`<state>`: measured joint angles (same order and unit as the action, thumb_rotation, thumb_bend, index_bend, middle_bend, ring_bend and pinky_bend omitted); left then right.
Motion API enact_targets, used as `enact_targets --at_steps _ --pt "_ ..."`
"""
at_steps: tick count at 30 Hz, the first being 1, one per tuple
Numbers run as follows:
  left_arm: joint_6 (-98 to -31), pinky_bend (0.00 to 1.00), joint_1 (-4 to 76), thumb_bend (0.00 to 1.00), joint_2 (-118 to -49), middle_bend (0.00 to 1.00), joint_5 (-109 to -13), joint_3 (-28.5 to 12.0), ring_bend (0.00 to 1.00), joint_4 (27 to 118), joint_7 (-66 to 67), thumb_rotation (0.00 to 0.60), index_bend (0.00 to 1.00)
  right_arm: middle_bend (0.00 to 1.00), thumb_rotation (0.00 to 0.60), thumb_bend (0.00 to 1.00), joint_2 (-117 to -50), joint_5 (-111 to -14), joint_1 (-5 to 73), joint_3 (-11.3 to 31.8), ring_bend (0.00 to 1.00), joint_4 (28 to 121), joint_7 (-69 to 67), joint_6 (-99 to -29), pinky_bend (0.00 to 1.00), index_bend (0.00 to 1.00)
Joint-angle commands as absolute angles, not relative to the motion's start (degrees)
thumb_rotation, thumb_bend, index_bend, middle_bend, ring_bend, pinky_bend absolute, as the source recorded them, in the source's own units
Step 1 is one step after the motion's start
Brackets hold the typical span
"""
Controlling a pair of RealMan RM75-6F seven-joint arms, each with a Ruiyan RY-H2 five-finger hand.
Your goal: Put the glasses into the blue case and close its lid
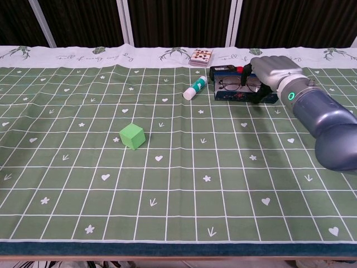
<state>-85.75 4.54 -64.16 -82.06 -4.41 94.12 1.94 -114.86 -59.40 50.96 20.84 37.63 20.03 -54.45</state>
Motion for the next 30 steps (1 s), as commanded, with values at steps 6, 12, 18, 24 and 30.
enact_targets --at_steps 6,12,18,24,30 --pt "-85.6 0.0 4.6 0.31 -64.1 0.0 -81.9 -4.5 0.0 94.1 2.0 0.6 0.12 0.25 0.6 0.48 -117.7 -60.2 53.5 22.2 0.24 29.2 16.2 -51.9 0.23 0.44" --pt "-85.7 0.0 4.6 0.31 -64.1 0.0 -81.9 -4.4 0.0 94.2 2.0 0.6 0.12 0.26 0.6 0.48 -118.1 -60.4 53.2 22.3 0.24 28.4 14.4 -50.8 0.23 0.52" --pt "-85.6 0.0 4.6 0.31 -64.1 0.0 -81.9 -4.4 0.0 94.3 2.0 0.6 0.12 0.26 0.6 0.5 -117.6 -60.6 52.9 22.6 0.24 29.6 13.9 -51.1 0.23 0.58" --pt "-85.6 0.0 4.5 0.31 -64.1 0.0 -81.8 -4.5 0.0 94.3 1.9 0.6 0.12 0.27 0.6 0.53 -117.4 -59.8 52.5 23.2 0.24 30.5 14.3 -50.3 0.23 0.61" --pt "-85.5 0.0 4.6 0.31 -64.1 0.0 -81.8 -4.5 0.0 94.2 1.9 0.6 0.12 0.27 0.6 0.53 -117.3 -59.4 52.3 23.4 0.24 30.9 14.6 -49.7 0.23 0.62"
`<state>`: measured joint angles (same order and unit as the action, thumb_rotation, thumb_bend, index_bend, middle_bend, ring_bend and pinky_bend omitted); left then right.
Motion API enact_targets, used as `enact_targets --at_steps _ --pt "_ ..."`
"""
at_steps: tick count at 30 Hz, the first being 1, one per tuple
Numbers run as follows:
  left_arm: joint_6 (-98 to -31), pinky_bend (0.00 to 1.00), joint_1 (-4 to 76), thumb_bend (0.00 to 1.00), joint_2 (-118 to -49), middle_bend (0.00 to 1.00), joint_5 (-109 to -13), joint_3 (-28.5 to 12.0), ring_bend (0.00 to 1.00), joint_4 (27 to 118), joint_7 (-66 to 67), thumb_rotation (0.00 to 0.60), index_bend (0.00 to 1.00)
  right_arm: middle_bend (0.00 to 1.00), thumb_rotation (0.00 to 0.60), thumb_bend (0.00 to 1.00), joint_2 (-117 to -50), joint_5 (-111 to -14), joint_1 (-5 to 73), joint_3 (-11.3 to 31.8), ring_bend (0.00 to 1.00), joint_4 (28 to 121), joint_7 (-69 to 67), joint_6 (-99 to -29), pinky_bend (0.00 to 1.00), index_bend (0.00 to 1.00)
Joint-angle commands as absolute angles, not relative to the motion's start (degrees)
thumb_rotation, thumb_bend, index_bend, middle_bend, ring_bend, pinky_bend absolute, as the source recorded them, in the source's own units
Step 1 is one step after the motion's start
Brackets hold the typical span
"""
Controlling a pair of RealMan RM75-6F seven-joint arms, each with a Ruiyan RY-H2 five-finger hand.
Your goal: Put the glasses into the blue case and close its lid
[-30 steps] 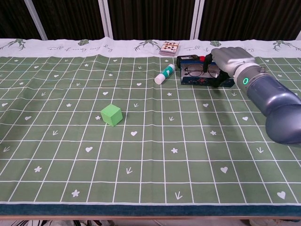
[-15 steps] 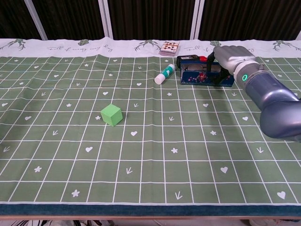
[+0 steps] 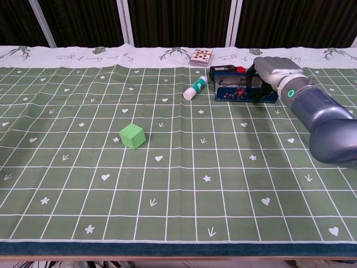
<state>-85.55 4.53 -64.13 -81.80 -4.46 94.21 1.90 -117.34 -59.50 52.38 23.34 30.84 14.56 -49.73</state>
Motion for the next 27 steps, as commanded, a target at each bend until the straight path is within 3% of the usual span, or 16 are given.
enact_targets --at_steps 1,9,20,27 --pt "-85.5 0.0 4.6 0.31 -64.1 0.0 -81.8 -4.5 0.0 94.2 1.9 0.6 0.12 0.27 0.6 0.53 -117.3 -59.4 52.3 23.4 0.24 31.0 14.7 -49.7 0.23 0.63" --pt "-85.5 0.0 4.6 0.31 -64.1 0.0 -81.8 -4.5 0.0 94.2 1.9 0.6 0.12 0.27 0.6 0.53 -114.3 -60.8 49.9 22.4 0.25 38.0 13.5 -51.8 0.23 0.68" --pt "-85.6 0.0 4.5 0.31 -64.2 0.0 -82.1 -4.3 0.0 94.3 2.0 0.6 0.12 0.27 0.6 0.54 -102.1 -59.6 41.5 17.9 0.25 64.0 20.3 -54.6 0.23 0.69" --pt "-85.6 0.0 4.5 0.31 -64.2 0.0 -82.0 -4.3 0.0 94.3 2.0 0.6 0.12 0.27 0.6 0.54 -97.1 -57.9 38.9 15.1 0.25 74.7 26.0 -56.9 0.23 0.69"
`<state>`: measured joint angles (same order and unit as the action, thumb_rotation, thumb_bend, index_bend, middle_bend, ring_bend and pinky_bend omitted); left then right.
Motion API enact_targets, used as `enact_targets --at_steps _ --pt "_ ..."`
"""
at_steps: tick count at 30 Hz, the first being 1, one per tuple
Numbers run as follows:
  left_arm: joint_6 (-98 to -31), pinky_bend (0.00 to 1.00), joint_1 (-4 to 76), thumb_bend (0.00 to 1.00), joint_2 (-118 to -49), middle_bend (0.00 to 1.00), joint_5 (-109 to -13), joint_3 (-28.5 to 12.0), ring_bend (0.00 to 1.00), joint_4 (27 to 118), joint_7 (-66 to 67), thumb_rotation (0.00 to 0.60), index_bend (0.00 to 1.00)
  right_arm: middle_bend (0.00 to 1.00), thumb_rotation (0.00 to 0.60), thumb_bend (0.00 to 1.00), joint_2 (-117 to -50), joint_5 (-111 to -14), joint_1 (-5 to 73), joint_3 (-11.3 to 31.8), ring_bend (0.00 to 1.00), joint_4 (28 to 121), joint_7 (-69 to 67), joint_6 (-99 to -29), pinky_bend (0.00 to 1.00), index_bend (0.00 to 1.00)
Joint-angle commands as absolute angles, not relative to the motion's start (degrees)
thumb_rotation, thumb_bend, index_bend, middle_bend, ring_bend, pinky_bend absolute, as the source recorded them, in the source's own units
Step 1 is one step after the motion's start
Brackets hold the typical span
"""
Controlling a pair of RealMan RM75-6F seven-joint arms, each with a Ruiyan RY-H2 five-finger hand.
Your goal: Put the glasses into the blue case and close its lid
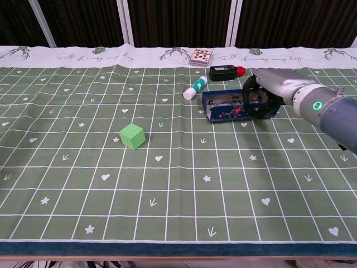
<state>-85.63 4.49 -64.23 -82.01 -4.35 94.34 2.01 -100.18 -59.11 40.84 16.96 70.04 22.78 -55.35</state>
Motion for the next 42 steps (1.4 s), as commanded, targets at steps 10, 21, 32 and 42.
enact_targets --at_steps 10,21,32,42 --pt "-85.5 0.0 4.6 0.31 -64.3 0.0 -82.1 -4.3 0.0 94.3 2.2 0.6 0.12 0.27 0.6 0.54 -95.1 -55.1 39.2 15.3 0.25 80.0 30.2 -58.8 0.23 0.69" --pt "-85.6 0.0 4.5 0.31 -64.2 0.0 -82.1 -4.4 0.0 94.3 2.1 0.6 0.12 0.27 0.6 0.54 -96.0 -51.9 42.5 16.9 0.24 78.3 33.2 -58.1 0.23 0.69" --pt "-85.6 0.0 4.5 0.31 -64.2 0.0 -82.1 -4.3 0.0 94.3 2.1 0.6 0.12 0.27 0.6 0.54 -96.8 -46.6 46.1 18.3 0.24 76.3 38.1 -57.3 0.23 0.69" --pt "-85.5 0.0 4.6 0.31 -64.2 0.0 -82.1 -4.3 0.0 94.2 2.0 0.6 0.12 0.27 0.6 0.54 -98.2 -42.1 49.1 19.1 0.24 73.1 40.4 -56.4 0.23 0.69"
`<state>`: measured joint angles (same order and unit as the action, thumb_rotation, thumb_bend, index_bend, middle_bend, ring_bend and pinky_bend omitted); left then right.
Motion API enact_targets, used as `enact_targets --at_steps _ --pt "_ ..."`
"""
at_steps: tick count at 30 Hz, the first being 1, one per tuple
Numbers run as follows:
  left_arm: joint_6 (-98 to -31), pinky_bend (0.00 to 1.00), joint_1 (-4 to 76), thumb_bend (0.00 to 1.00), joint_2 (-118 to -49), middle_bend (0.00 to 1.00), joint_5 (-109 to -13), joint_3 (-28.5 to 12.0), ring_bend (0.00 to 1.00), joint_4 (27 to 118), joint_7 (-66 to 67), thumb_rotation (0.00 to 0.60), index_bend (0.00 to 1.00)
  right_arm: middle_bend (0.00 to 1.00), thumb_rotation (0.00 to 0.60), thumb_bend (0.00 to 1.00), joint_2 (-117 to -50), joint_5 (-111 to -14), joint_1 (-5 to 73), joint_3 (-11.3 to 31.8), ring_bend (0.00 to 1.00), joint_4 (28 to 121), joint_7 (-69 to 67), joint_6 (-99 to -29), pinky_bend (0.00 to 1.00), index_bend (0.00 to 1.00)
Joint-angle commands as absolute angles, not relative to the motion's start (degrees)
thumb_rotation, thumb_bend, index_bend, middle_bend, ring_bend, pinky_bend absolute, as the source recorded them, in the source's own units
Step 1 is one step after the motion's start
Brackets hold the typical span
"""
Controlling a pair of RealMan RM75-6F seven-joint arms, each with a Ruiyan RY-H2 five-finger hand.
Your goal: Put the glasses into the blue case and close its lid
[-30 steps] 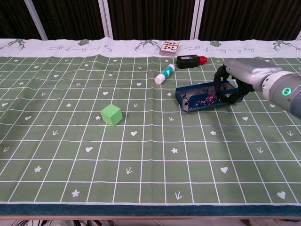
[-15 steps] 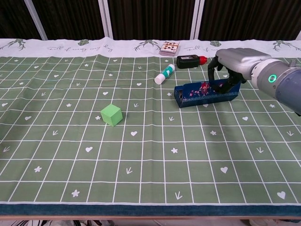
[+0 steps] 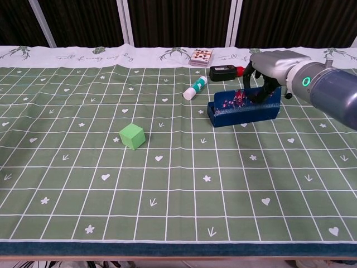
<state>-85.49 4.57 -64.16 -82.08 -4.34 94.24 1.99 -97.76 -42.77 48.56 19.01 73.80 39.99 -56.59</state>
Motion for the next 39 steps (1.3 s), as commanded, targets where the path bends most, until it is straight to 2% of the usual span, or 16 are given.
enact_targets --at_steps 1,11,13,16,19,22,32,39 --pt "-85.5 0.0 4.6 0.31 -64.2 0.0 -82.1 -4.3 0.0 94.2 2.0 0.6 0.12 0.27 0.6 0.54 -98.4 -41.7 49.5 19.2 0.24 72.6 40.5 -56.2 0.23 0.69" --pt "-85.6 0.0 4.6 0.31 -64.1 0.0 -82.2 -4.3 0.0 94.2 1.8 0.6 0.12 0.27 0.6 0.54 -100.0 -37.9 52.0 19.6 0.24 67.5 41.3 -53.8 0.23 0.67" --pt "-85.6 0.0 4.6 0.31 -64.1 0.0 -82.2 -4.3 0.0 94.2 1.9 0.6 0.12 0.26 0.6 0.54 -100.3 -37.6 52.3 19.7 0.23 66.8 41.0 -53.6 0.23 0.58" --pt "-85.6 0.0 4.5 0.31 -64.1 0.0 -82.2 -4.3 0.0 94.2 1.9 0.6 0.12 0.24 0.6 0.51 -100.5 -37.7 52.6 19.5 0.22 66.2 40.8 -53.5 0.23 0.36" --pt "-85.5 0.0 4.6 0.31 -64.1 0.0 -82.1 -4.3 0.0 94.2 1.9 0.6 0.12 0.2 0.6 0.45 -100.5 -37.8 52.8 19.3 0.2 66.0 40.3 -53.4 0.23 0.18" --pt "-85.5 0.0 4.6 0.31 -64.2 0.0 -82.2 -4.3 0.0 94.2 2.1 0.6 0.12 0.16 0.6 0.4 -100.5 -38.2 53.0 19.2 0.19 66.0 39.9 -53.5 0.23 0.08" --pt "-85.5 0.0 4.6 0.31 -64.2 0.0 -82.2 -4.3 0.0 94.2 2.1 0.6 0.12 0.14 0.6 0.37 -98.5 -40.4 52.6 19.6 0.18 70.1 37.5 -55.6 0.23 0.05" --pt "-85.8 0.0 4.5 0.31 -64.1 0.0 -82.3 -4.4 0.0 94.1 1.8 0.6 0.12 0.15 0.6 0.35 -91.3 -46.1 46.7 18.4 0.19 82.2 32.3 -62.5 0.23 0.06"
